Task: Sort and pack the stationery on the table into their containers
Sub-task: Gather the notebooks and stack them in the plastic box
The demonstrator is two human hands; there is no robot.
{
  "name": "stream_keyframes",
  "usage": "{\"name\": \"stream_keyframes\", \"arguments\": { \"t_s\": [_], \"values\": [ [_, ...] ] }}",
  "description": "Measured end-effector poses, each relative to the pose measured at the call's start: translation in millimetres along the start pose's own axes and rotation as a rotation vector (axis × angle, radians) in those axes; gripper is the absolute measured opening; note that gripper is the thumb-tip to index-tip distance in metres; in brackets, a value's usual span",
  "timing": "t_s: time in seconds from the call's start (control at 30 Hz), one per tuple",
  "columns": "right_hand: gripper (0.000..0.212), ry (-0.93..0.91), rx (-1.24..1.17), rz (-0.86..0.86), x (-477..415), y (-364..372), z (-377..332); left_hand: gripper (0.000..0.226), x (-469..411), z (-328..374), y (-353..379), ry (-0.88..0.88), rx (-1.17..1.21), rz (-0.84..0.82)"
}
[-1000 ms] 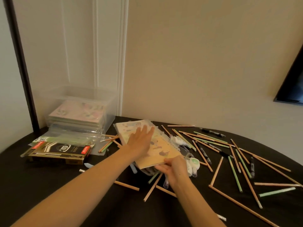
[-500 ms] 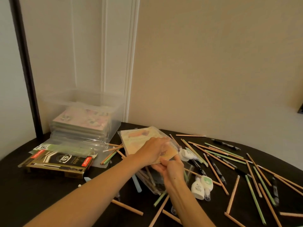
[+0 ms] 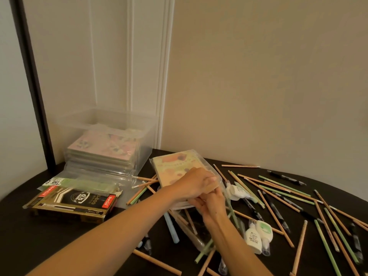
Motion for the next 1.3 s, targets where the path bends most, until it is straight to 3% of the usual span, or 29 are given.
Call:
{"name": "stream_keyframes", "arguments": {
  "t_s": [0.23,0.4,0.57,0.67,0.77,0.87,0.93,1.0,1.07,1.17,1.23,1.3],
  "values": [
    [0.038,0.077,-0.055,-0.174,8,14,-5,0.027,7,-11,3,0.034,0.065,-0.083],
    [0.040,0.058,-0.113,-0.134,7,15,-6,0.031,18,-36,-3,-0.014,0.000,-0.024],
    [0.029,0.024,-0.050,-0.120,7,23,-3,0.030,17,-38,-3,-0.013,0.025,-0.034],
    [0.012,0.085,0.223,-0.084,13,10,-1,0.029,19,-43,1,-0.017,0.009,-0.054],
    [0.018,0.131,0.544,-0.033,15,-13,-10,0.027,27,-44,7,-0.009,0.004,-0.125],
    [0.016,0.098,0.803,-0.097,21,-27,-34,0.032,39,-51,3,-0.061,-0.002,-0.124],
    [0.015,-0.038,0.916,-0.098,28,-34,-64,0.031,46,-54,-5,-0.064,-0.061,-0.076],
    [0.017,-0.302,1.008,-0.009,31,-43,-107,0.030,55,-58,-12,-0.046,-0.146,-0.045],
    [0.032,-0.561,1.318,0.014,30,-45,-136,0.042,64,-65,-12,-0.007,-0.326,-0.062],
    [0.077,-0.643,1.948,-0.281,15,-41,-102,0.066,81,-70,-4,0.106,-0.647,-0.161],
    [0.089,-0.620,2.086,-0.460,16,-42,-75,0.067,88,-69,1,0.191,-0.800,-0.168],
    [0.090,-0.670,2.088,-0.522,21,-38,-66,0.060,92,-64,2,0.199,-0.849,-0.135]
  ]
}}
Point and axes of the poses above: each hand's wrist, its own x-axis away from the middle knuckle, its own y-axis out of the palm, z = x × y, the point moved 10 cm from there along -x, towards the middle knuckle, and after that the axes turned 1 degree about -y, right-handed, at the moved point
